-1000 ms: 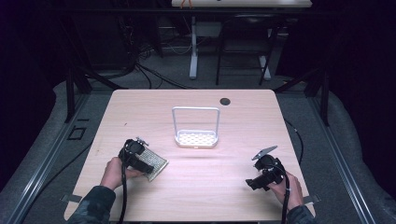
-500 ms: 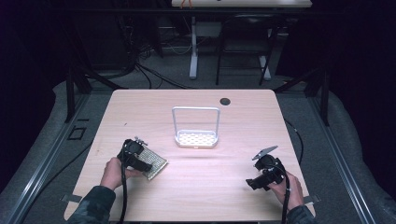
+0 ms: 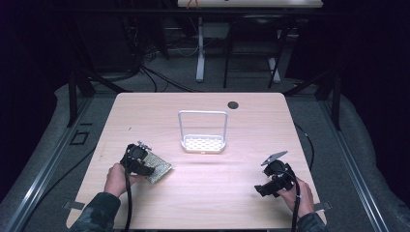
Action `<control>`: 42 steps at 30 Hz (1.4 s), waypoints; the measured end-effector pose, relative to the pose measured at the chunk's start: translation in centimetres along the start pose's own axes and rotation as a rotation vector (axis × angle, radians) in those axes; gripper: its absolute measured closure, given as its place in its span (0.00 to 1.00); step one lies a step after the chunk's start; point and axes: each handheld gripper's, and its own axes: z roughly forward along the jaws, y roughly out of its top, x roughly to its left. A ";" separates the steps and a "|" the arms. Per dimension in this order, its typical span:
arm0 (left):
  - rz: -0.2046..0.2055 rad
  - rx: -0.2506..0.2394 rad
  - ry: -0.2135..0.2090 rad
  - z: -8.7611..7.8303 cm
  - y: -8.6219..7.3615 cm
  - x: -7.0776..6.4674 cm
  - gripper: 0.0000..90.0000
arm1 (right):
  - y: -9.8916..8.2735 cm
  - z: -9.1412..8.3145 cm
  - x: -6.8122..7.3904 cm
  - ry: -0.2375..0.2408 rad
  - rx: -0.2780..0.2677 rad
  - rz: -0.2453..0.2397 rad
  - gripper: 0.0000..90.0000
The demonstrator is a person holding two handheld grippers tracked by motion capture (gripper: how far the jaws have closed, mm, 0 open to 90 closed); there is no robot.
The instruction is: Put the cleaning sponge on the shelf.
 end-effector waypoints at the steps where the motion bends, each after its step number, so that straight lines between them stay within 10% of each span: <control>1: 0.003 -0.003 -0.001 0.0 0.0 0.0 0.59 | 0.0 0.0 0.0 0.001 0.001 0.001 0.09; 17: 0.070 -0.048 0.014 -0.5 -0.1 -0.4 0.96 | -0.1 -0.1 -0.1 -0.009 -0.011 -0.002 0.09; 42: 0.121 -0.116 0.008 -3.0 0.3 -2.4 0.97 | -0.2 -0.3 -0.3 0.002 -0.023 0.022 0.09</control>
